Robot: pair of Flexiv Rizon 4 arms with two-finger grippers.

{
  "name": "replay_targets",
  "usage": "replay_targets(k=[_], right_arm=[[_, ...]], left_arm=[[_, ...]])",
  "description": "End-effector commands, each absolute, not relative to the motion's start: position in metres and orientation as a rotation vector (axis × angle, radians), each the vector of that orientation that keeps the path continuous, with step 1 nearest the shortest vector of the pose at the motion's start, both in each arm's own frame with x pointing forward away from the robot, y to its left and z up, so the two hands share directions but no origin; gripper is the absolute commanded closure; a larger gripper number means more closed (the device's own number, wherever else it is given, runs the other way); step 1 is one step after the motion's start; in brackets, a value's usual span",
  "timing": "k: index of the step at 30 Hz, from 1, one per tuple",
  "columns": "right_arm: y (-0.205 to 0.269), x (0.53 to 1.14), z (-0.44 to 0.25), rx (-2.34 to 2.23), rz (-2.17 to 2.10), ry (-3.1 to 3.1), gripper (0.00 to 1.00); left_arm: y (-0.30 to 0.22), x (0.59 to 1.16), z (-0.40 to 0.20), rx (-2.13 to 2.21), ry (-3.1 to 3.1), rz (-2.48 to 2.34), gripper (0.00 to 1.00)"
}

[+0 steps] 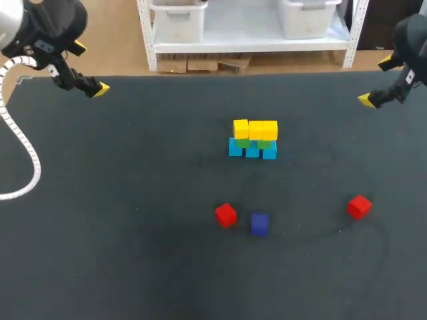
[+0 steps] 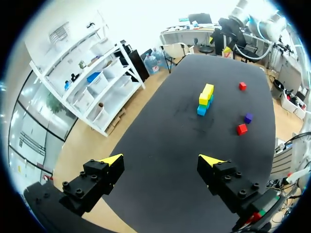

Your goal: Place the blue cubes, place green cubes on the blue cubes, place the yellow cubes on the green cubes, then place the red cubes on the yellow cubes, and place purple cube on the red cubes.

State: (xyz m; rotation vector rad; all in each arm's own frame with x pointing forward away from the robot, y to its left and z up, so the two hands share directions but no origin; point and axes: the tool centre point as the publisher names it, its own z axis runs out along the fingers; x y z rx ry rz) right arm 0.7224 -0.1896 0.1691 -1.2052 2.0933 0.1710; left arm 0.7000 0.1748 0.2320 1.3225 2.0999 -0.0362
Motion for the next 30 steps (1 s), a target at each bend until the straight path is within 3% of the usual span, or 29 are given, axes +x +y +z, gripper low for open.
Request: replay_targets(k=[1,19,30], right_arm=[[-0.191,0.723,0.169,-1.209,0.179,2.091,0.0],[-0.191,0.723,0.169,-1.209,0.179,2.091,0.0],[-0.17,0.713,0.132,-1.396,0.227,2.271,0.0]], left_arm=[[0.178,0.7,0.232,1.317,2.068,-0.066,0.0],[0.178,0.7,0.232,1.317,2.068,-0.066,0.0],[0.178,0.7,0.232,1.317,2.068,-0.066,0.0]])
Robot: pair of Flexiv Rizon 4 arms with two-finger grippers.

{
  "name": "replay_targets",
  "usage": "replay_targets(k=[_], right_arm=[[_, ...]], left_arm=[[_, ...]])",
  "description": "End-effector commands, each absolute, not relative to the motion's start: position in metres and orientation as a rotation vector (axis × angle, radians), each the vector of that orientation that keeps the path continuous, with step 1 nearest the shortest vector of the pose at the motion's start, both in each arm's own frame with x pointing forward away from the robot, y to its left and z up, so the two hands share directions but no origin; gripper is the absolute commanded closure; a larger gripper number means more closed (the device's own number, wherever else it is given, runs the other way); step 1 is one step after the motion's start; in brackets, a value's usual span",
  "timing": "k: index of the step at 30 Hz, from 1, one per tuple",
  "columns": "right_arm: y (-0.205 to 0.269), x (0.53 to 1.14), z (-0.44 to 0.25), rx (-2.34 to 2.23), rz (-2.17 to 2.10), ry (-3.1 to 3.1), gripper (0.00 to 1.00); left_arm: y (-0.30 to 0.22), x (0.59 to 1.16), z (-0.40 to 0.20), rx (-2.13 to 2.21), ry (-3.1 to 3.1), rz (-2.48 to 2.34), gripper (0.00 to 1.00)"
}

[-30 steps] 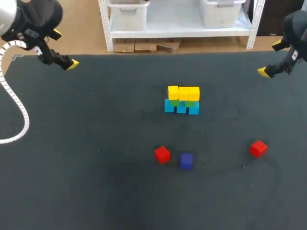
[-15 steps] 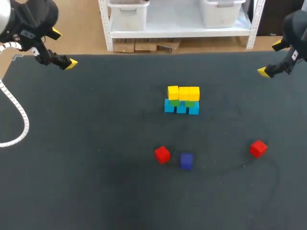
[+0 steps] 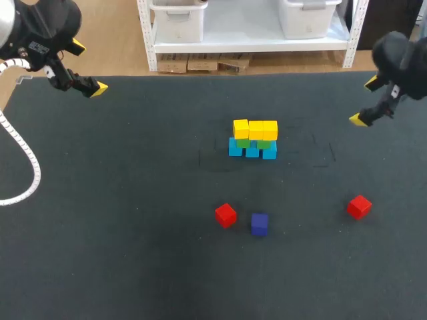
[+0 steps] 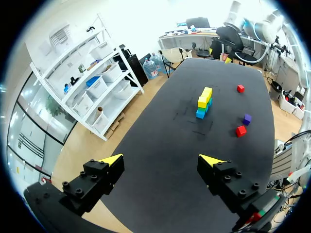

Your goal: Place the blue cubes, place green cubes on the blue cubes, place the yellow cubes on the green cubes, then place the red cubes on the yellow cubes, and place purple cube on the red cubes.

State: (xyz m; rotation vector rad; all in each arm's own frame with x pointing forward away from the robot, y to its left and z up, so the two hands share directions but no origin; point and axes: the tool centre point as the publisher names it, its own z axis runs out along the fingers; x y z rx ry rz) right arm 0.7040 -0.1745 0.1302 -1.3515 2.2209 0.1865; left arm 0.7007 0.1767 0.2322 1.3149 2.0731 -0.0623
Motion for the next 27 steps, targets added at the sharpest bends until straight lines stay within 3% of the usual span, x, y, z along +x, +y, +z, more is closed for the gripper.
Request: replay_targets(k=[1,27], right_arm=[[-0.17,0.712,0.132,-1.4,0.223,2.28,0.0],[-0.174,0.568,0.079,-1.809,0.187,2.269,0.0]], left_arm=[[0.178,0.7,0.232,1.317,2.068,-0.066,0.0],[0.178,0.7,0.232,1.317,2.068,-0.066,0.0]])
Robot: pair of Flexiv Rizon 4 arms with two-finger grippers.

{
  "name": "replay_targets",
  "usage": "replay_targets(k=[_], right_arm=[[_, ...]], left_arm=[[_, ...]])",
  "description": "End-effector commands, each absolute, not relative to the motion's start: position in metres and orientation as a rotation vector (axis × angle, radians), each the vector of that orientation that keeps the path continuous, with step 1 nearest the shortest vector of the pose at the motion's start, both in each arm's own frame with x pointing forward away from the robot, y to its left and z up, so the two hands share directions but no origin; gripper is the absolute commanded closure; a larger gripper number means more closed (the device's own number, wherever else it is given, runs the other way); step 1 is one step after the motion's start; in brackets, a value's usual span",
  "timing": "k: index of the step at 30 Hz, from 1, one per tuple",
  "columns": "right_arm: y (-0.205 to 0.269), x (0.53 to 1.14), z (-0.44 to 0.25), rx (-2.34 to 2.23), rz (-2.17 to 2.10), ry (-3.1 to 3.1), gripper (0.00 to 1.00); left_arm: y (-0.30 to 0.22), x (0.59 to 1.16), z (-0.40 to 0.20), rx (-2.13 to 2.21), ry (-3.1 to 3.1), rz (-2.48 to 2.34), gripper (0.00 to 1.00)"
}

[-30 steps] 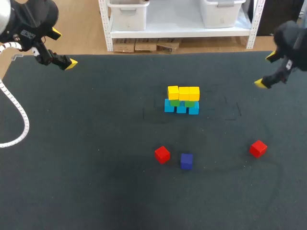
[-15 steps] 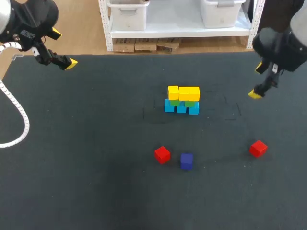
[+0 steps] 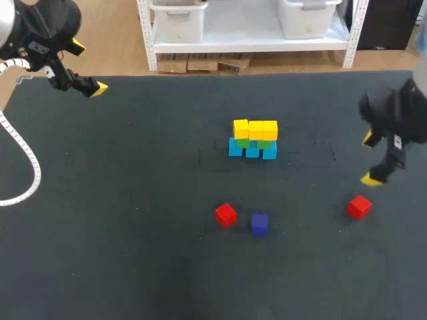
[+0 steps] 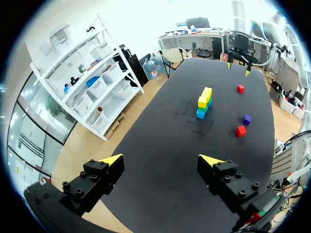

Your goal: Place the blue cubes, place green cubes on the blue cubes, place the yellow cubes on the green cubes, then place the red cubes on the yellow cubes, and place purple cube on the red cubes.

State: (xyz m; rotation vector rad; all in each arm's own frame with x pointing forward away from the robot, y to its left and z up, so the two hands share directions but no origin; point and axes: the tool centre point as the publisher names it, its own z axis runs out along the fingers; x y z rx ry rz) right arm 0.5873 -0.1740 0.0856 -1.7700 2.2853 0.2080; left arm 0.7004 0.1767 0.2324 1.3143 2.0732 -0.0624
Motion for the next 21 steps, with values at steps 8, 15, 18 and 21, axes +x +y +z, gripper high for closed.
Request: replay_targets(k=[8,15,18,21], right_arm=[[-0.168,0.547,0.063,-1.888,0.25,2.31,0.0],[-0.174,0.537,0.038,-1.843,0.293,2.444,0.0],[-0.171,0.537,0.031,-1.805,0.3,2.483,0.0],[-0.17,0.539,0.025,-1.704,0.304,2.548,0.0]], left_arm=[[0.178,0.7,0.232,1.317,2.068,-0.066,0.0],[0.178,0.7,0.232,1.317,2.068,-0.066,0.0],[0.178,0.7,0.232,1.317,2.068,-0.066,0.0],[0.178,0.7,0.232,1.317,2.068,-0.066,0.0]])
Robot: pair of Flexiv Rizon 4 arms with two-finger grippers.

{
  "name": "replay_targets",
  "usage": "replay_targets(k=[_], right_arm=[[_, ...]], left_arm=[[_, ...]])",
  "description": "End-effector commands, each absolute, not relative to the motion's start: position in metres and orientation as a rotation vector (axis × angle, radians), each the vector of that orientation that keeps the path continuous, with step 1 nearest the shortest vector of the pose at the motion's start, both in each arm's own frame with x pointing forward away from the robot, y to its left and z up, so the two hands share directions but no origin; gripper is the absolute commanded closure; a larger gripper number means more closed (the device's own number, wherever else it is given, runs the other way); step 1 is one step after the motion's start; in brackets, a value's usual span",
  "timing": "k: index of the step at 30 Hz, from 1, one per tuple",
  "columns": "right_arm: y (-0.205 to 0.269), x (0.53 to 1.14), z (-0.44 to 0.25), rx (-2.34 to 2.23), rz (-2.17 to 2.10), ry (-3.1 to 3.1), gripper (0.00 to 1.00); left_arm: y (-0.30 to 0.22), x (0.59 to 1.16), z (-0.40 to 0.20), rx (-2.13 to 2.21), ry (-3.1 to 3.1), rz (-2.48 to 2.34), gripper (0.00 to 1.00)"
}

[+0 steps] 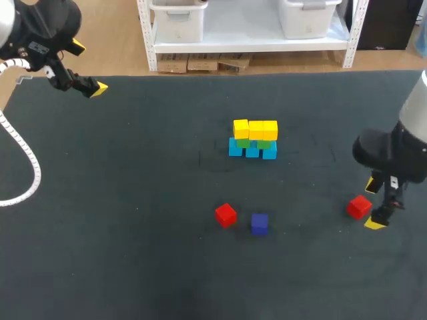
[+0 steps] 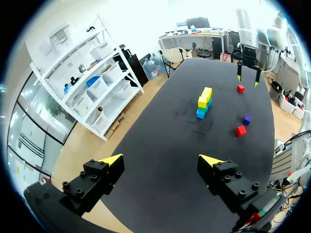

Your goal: Place the blue cubes, place green cubes on the blue cubes, place the yellow cubes on the green cubes, then place the red cubes on the yellow cubes, and place purple cube on the red cubes.

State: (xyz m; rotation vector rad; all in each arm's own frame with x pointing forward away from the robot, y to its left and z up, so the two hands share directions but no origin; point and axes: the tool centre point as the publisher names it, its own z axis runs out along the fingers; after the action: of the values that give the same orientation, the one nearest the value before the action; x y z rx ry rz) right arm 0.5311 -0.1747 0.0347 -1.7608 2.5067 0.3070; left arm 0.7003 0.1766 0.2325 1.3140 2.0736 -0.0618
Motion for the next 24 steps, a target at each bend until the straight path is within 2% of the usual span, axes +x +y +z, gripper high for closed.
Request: replay_targets(k=[1,22,23,24], right_arm=[[-0.17,0.539,0.025,-1.679,0.305,2.555,0.0],[-0.166,0.547,0.001,-1.469,0.261,2.755,0.0],[-0.166,0.548,0.001,-1.47,0.257,2.757,0.16],[-0.166,0.549,0.0,-1.471,0.255,2.758,0.45]], left_arm=[[0.178,0.7,0.232,1.317,2.068,-0.066,0.0],[0.178,0.7,0.232,1.317,2.068,-0.066,0.0],[0.178,0.7,0.232,1.317,2.068,-0.066,0.0],[0.178,0.7,0.232,1.317,2.068,-0.066,0.0]])
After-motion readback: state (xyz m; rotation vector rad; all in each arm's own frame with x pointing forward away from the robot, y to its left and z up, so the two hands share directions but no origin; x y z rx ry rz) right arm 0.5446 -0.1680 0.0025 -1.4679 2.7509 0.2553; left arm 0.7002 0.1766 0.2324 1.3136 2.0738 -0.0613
